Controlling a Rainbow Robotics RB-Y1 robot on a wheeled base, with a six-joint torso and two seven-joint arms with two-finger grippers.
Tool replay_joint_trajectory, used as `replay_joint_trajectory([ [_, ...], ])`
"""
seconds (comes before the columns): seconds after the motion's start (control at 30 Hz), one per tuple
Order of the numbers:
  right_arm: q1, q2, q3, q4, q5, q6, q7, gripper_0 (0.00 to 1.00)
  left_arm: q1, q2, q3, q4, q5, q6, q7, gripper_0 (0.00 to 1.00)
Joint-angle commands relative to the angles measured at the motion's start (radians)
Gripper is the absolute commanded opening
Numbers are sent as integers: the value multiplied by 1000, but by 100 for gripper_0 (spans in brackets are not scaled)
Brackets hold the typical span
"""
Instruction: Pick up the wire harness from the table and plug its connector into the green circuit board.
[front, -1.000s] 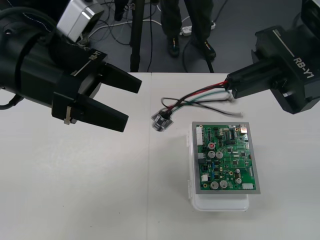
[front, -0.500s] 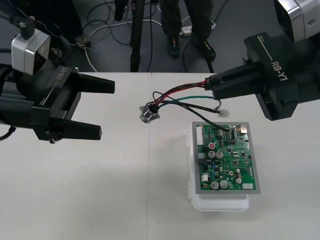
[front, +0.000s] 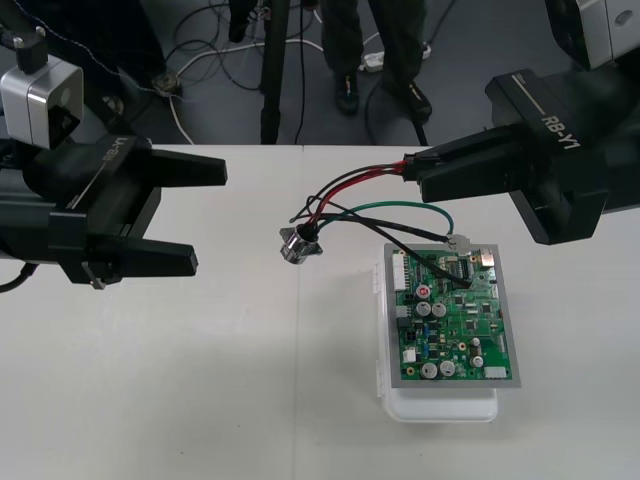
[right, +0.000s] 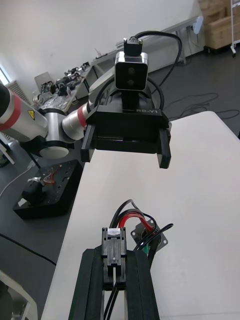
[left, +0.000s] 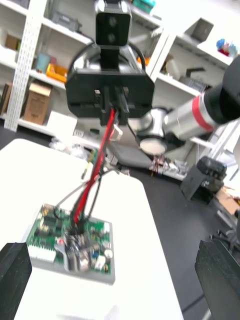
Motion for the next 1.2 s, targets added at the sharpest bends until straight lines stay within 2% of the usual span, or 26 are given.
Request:
replay_joint_trajectory([
  [0.03,35,34,-46,-61,18,31,-18,0,-57,28,-62,-7,37,127,-38,97],
  [0.33,59,48,-50,-116,60,90,106,0,-169,13,-206,-6,40,266,-22,97],
  [0.7,96,79,-50,-162,76,95,145,0,-290,33,-281,-7,0,334,1,96],
  [1.03,102,68,-45,-182,106,98,143,0,-305,76,-303,-73,-19,355,2,96],
  [1.2,102,39,-39,-201,121,98,132,0,-284,163,-349,-167,-11,452,7,97],
])
